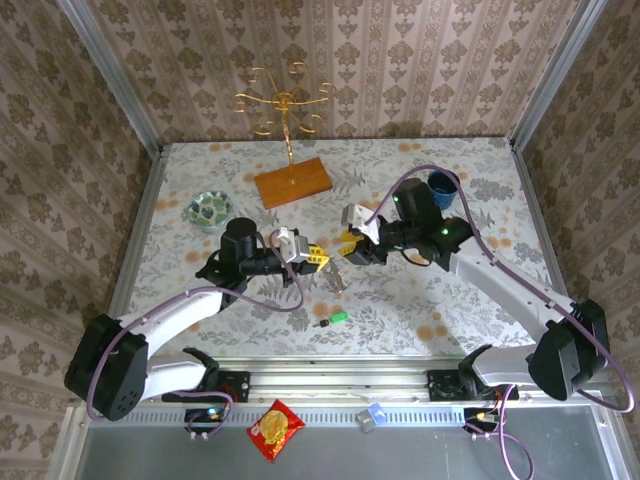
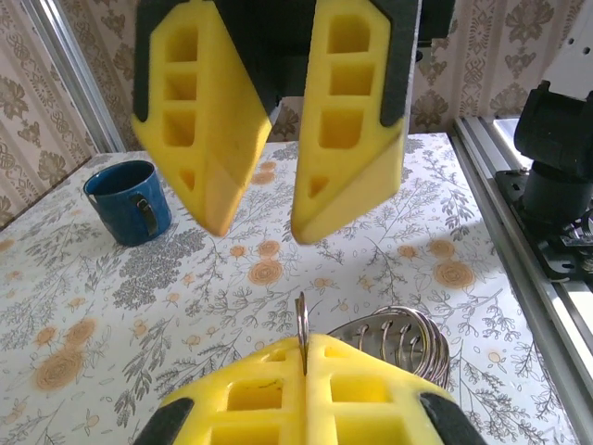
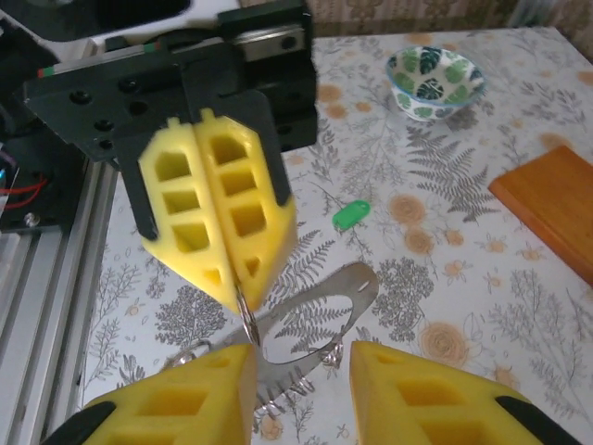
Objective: Put the keys on the keyring
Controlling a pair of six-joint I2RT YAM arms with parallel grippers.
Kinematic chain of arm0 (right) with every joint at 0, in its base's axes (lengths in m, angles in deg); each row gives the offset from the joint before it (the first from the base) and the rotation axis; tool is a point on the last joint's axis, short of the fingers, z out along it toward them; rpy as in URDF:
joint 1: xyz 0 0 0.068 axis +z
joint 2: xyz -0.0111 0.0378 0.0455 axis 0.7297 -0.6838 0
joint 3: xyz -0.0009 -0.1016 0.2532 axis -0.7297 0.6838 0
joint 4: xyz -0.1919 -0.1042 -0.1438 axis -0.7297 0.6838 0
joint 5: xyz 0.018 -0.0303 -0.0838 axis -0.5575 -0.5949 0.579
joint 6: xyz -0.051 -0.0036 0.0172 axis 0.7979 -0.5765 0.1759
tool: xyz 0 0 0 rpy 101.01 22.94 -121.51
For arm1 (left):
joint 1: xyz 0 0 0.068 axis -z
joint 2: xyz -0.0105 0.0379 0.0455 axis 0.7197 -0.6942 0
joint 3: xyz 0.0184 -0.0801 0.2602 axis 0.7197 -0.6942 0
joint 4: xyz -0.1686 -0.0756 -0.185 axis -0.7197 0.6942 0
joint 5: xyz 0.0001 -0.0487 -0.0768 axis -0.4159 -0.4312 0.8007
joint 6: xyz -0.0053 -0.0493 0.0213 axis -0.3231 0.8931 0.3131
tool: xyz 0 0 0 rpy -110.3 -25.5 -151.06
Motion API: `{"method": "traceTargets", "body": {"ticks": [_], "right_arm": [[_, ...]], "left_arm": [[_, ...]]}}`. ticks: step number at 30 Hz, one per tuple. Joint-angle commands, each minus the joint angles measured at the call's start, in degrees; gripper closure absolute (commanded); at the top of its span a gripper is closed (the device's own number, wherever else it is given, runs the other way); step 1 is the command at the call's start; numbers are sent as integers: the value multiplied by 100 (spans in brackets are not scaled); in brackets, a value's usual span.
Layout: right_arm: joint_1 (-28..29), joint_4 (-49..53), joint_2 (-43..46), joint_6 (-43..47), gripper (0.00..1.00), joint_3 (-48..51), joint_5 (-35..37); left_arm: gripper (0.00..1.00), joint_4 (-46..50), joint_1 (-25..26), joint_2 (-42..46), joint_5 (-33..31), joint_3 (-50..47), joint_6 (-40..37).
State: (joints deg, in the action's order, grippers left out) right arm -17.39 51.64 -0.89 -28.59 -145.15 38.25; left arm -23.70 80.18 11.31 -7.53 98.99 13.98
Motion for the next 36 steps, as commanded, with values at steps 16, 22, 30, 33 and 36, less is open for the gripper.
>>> {"method": "traceTargets", "body": {"ticks": [16, 22, 30, 33, 36], "right_arm": [[31, -1976, -173, -1046, 65, 857, -826], [67, -2045, -247, -1072, 75, 809, -841], [67, -1728, -227, -917, 100, 594, -915], [83, -1181, -171, -586, 100, 378, -765], [161, -294, -205, -67, 100, -11, -399]], "left_arm": [[100, -1816, 39, -153, -58, -383, 824], [100, -2242, 39, -198, -125, -511, 1032], [97, -2210, 31, -203, -278, -525, 1104], [83, -1818, 21, -108, -326, -449, 910], [82, -1052, 21, -14, -326, -246, 451]]}}
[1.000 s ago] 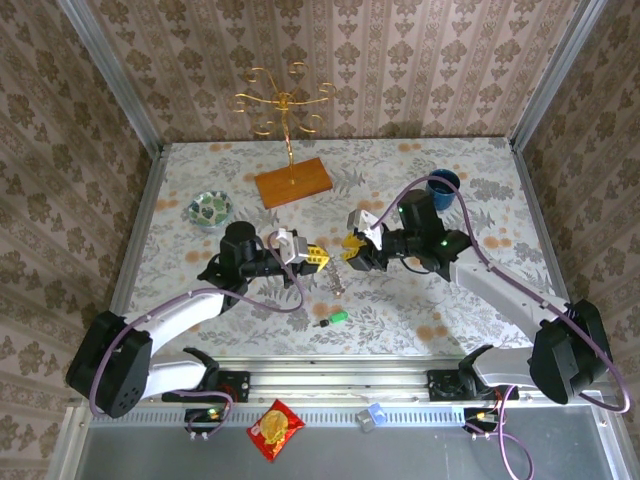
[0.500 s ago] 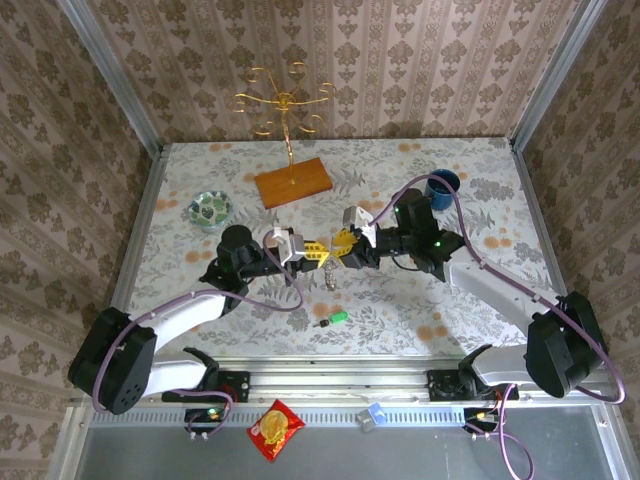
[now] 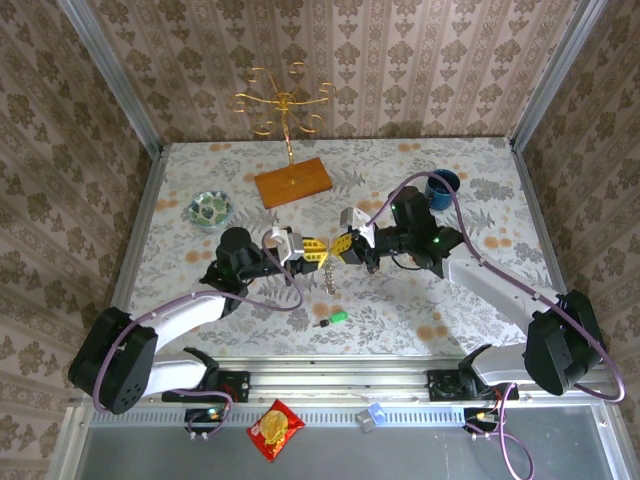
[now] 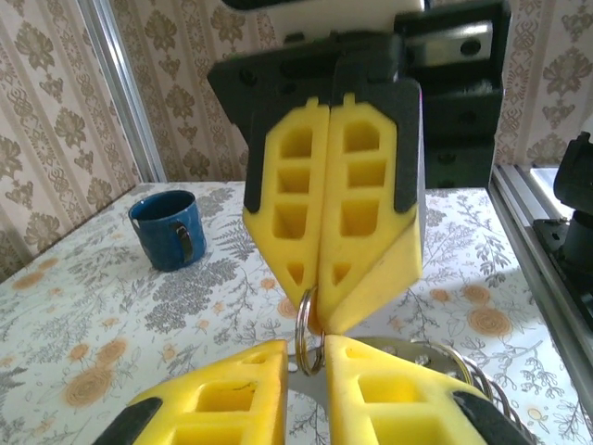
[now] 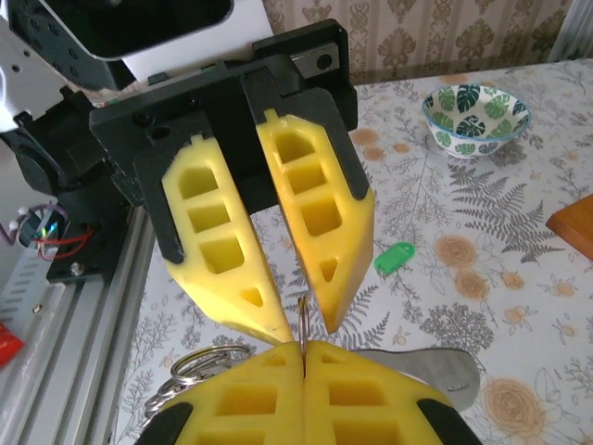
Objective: Put the keys on the keyring
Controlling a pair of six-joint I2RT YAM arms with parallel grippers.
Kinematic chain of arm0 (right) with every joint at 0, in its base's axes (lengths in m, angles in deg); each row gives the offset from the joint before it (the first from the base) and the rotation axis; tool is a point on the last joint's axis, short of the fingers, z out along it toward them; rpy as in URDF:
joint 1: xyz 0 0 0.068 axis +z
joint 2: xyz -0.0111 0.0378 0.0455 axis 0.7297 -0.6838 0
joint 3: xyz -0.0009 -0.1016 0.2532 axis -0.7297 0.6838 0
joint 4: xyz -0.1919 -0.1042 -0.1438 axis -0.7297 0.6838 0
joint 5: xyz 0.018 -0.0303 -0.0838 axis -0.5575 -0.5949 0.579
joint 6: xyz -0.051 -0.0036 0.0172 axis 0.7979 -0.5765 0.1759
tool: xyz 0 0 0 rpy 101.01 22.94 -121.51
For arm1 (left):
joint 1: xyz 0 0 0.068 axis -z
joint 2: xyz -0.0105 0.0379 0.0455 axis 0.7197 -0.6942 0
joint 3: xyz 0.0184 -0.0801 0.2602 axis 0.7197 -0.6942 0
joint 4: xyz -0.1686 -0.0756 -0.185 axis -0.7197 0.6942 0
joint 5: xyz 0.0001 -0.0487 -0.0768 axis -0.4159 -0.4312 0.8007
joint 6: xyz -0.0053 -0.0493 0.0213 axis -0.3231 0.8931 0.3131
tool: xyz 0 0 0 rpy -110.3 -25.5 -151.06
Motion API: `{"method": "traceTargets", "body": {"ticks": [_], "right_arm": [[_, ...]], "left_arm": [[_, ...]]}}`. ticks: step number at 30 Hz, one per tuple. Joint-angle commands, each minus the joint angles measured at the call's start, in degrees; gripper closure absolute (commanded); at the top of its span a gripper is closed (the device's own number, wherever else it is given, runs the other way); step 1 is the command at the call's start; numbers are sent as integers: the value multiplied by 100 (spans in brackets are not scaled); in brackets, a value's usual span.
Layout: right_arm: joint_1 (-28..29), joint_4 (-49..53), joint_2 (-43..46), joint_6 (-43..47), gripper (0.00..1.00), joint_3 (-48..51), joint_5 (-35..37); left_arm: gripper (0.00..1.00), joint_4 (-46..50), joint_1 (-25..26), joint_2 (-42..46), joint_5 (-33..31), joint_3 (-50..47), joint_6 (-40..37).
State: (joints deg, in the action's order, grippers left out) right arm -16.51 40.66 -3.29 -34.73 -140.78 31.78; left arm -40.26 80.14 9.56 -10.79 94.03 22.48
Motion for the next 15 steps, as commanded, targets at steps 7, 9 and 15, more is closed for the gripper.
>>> {"method": "traceTargets", "body": {"ticks": [7, 9, 15], "right_arm": [[315, 2344, -249, 1480, 100, -1347, 1128], [365, 2648, -253, 1611, 100, -1519, 1330], [540, 3038, -573, 1926, 100, -1906, 1647]], "left_arm": [[82, 2035, 26, 210, 28, 816, -1200], [82, 2117, 26, 195, 69, 906, -1253], [82, 2199, 25, 144, 195, 998, -1275]]}}
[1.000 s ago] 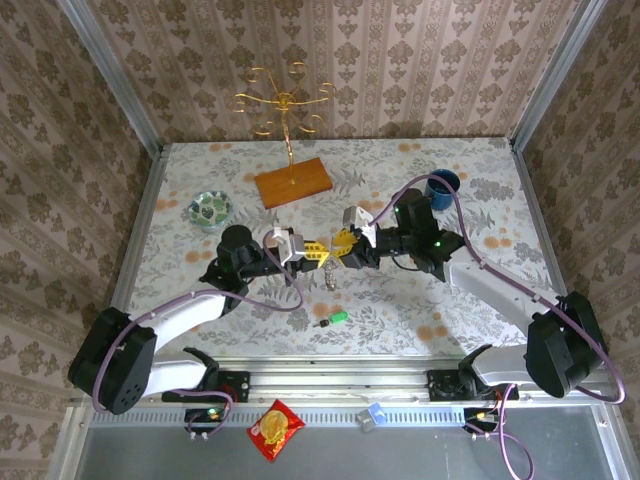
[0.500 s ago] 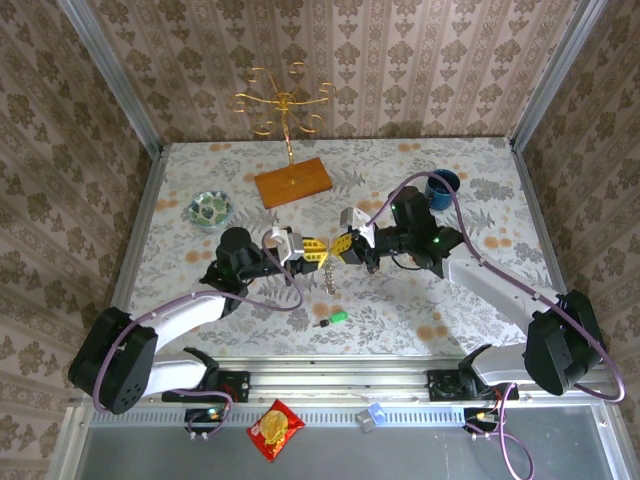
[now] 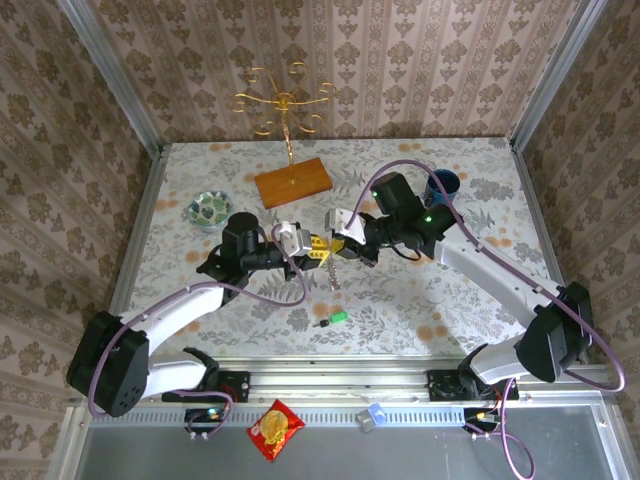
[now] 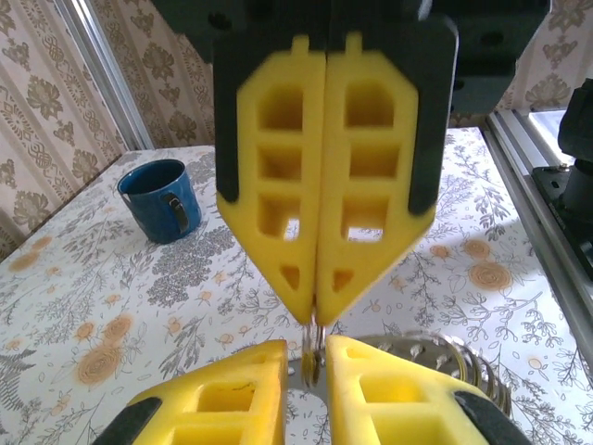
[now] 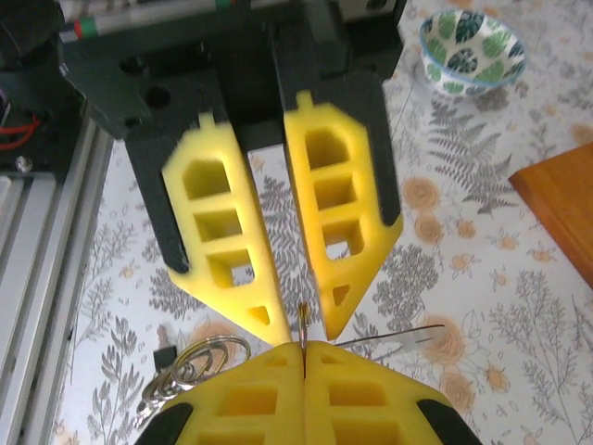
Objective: Put the keys on the keyring
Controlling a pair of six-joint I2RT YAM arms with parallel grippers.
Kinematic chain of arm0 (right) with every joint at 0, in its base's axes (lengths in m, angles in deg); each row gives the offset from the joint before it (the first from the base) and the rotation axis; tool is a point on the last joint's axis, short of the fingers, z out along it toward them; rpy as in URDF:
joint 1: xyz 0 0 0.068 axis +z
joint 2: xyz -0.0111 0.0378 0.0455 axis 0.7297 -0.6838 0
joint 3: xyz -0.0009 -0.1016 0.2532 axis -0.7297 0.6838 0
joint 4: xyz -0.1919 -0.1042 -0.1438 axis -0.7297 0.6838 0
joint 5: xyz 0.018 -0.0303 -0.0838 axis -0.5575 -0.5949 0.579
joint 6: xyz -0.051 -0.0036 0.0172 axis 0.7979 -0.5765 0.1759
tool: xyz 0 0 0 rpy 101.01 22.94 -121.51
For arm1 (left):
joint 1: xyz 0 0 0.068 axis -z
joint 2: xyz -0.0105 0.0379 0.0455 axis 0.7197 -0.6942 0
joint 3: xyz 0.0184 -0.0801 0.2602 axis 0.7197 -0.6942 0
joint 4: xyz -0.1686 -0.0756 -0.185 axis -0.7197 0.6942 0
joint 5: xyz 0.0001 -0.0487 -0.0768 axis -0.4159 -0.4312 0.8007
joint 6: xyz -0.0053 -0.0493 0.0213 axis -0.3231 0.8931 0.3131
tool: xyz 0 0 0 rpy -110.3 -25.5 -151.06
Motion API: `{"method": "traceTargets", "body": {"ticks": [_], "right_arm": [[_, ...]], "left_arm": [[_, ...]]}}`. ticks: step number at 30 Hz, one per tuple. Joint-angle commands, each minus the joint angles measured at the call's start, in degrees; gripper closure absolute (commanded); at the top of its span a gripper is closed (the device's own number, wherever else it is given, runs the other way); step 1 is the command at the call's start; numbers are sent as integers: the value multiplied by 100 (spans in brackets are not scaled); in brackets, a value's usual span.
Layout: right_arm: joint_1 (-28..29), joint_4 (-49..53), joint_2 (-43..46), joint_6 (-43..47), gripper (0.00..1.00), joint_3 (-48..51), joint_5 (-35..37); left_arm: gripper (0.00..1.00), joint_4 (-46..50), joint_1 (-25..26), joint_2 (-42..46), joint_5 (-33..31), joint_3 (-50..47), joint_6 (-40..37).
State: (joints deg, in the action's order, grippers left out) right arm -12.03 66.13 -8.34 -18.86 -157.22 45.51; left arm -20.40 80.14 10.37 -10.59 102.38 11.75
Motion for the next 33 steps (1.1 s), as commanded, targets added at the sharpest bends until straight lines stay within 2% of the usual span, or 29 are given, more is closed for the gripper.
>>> {"method": "traceTargets", "body": {"ticks": [1, 7, 11, 21, 29, 31, 32, 33], "right_arm": [[124, 528, -95, 370, 100, -304, 285], [244, 563, -137, 415, 100, -419, 255], [244, 393, -64, 347, 100, -352, 118], [257, 333, -117, 304, 100, -345, 75], [248, 4, -64, 73, 100, -123, -173], [220, -131, -13, -17, 100, -11, -245], [181, -304, 46, -116, 97, 85, -265], [116, -485, 115, -259, 88, 182, -306]], "left_arm": [[82, 212, 23, 50, 193, 171, -198], [89, 149, 26, -38, 277, 187, -79], [85, 231, 35, -38, 258, 187, -98], [85, 452, 28, -81, 300, 222, -167], [99, 387, 35, -195, 448, 198, -52], [100, 271, 35, -189, 437, 152, 0], [100, 182, 35, -181, 423, 110, 34], [100, 93, 35, -162, 414, 66, 76]]}}
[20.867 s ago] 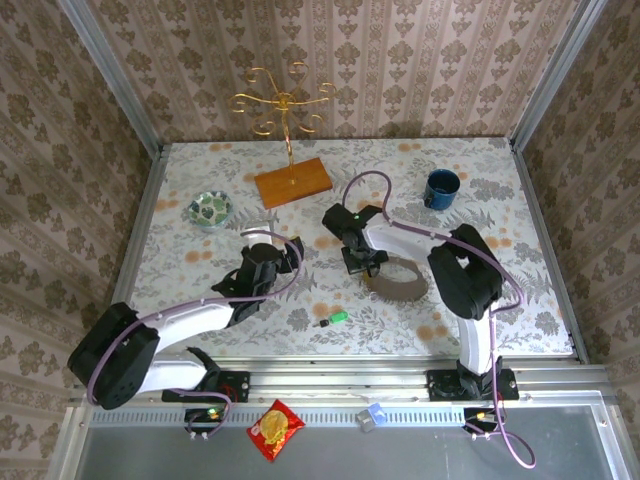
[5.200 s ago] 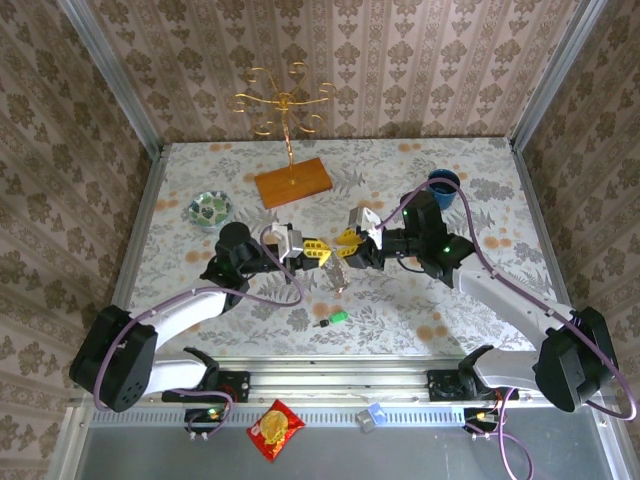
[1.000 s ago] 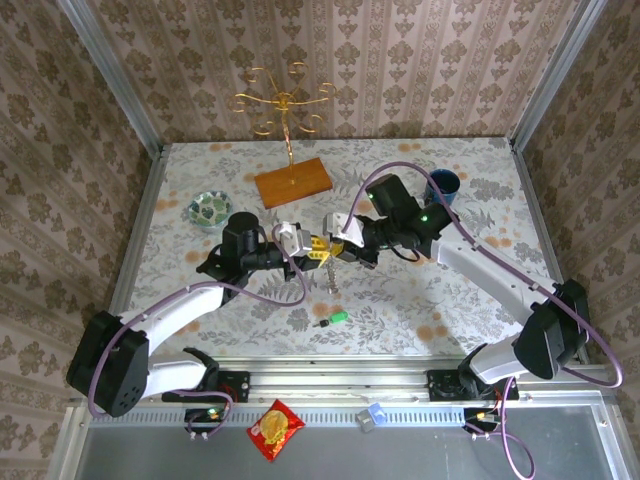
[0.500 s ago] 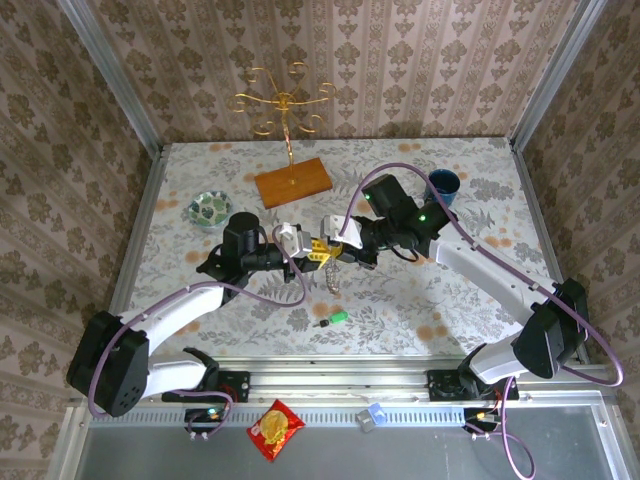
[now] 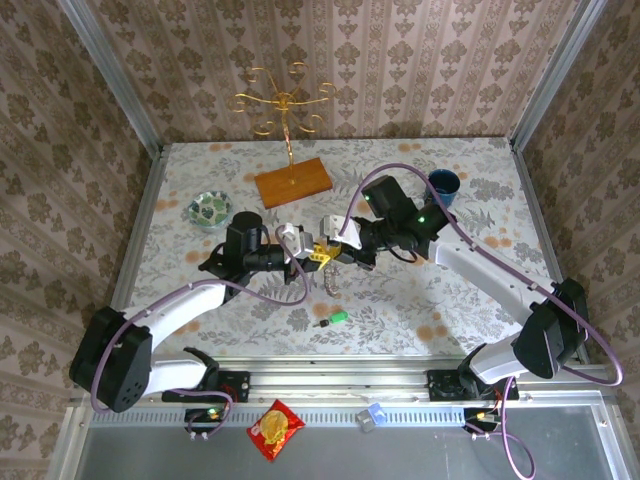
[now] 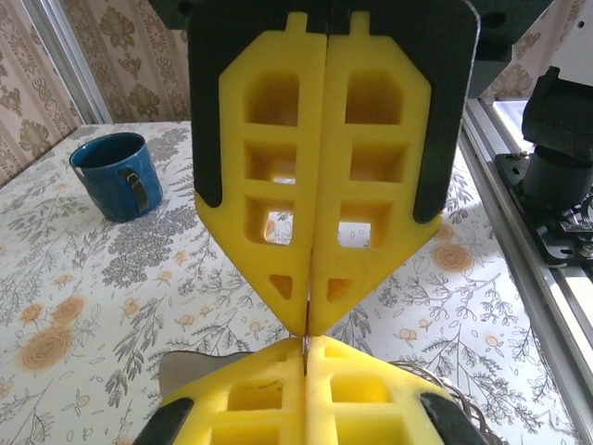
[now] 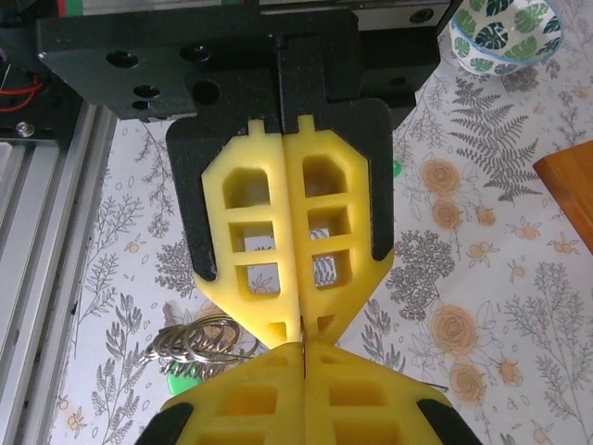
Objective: Put the keys on the keyring
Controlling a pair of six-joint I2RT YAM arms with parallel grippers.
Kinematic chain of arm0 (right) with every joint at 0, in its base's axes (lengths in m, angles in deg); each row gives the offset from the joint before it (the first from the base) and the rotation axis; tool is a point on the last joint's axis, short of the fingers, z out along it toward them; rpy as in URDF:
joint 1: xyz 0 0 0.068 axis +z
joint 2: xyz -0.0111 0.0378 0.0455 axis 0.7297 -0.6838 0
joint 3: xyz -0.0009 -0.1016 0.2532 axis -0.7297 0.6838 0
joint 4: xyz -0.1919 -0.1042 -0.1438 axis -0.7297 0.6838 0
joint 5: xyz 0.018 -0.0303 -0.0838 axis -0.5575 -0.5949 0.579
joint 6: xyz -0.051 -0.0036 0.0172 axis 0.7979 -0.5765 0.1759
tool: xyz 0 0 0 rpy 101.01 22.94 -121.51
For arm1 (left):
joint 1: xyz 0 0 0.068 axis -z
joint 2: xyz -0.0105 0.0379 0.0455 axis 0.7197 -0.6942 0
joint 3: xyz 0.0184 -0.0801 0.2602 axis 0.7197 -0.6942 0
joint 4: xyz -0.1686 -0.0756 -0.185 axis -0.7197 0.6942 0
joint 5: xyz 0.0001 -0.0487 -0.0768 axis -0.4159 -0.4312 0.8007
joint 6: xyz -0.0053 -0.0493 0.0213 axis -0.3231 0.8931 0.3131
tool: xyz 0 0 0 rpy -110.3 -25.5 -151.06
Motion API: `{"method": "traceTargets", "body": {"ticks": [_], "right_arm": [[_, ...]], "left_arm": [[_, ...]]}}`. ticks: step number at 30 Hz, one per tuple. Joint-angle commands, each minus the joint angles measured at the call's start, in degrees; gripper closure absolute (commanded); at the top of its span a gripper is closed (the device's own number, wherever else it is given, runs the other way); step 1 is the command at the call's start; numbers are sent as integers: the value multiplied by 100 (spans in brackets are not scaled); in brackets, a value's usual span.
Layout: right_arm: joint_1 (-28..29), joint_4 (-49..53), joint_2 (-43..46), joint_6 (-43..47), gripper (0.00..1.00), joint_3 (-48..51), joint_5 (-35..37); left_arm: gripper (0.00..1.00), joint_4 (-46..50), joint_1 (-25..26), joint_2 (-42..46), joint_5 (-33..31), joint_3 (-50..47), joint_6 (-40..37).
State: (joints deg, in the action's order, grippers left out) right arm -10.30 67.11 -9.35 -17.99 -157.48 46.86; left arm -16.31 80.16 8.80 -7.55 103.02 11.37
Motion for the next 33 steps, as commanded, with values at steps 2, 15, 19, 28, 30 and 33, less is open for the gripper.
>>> {"method": "traceTargets", "body": {"ticks": [2, 15, 19, 28, 30, 33], "right_arm": [[-248, -1021, 512, -635, 78, 556, -645], [-467, -2224, 951, -1237, 70, 1692, -746], [-398, -2284, 830, -1237, 69, 1602, -808], [-320, -2311, 685, -1211, 74, 1479, -823], [-312, -2271, 704, -1184, 71, 1477, -687], [-337, -2225, 837, -1148, 71, 1557, -206]], "left_arm": [[100, -588, 27, 33, 97, -114, 231], [100, -2226, 32, 9, 104, -631, 961], [100, -2266, 32, -32, 109, -624, 993], [100, -2192, 37, -83, 120, -571, 979], [100, -2099, 26, -54, 73, -562, 925], [100, -1790, 33, 97, -180, -544, 741]]}}
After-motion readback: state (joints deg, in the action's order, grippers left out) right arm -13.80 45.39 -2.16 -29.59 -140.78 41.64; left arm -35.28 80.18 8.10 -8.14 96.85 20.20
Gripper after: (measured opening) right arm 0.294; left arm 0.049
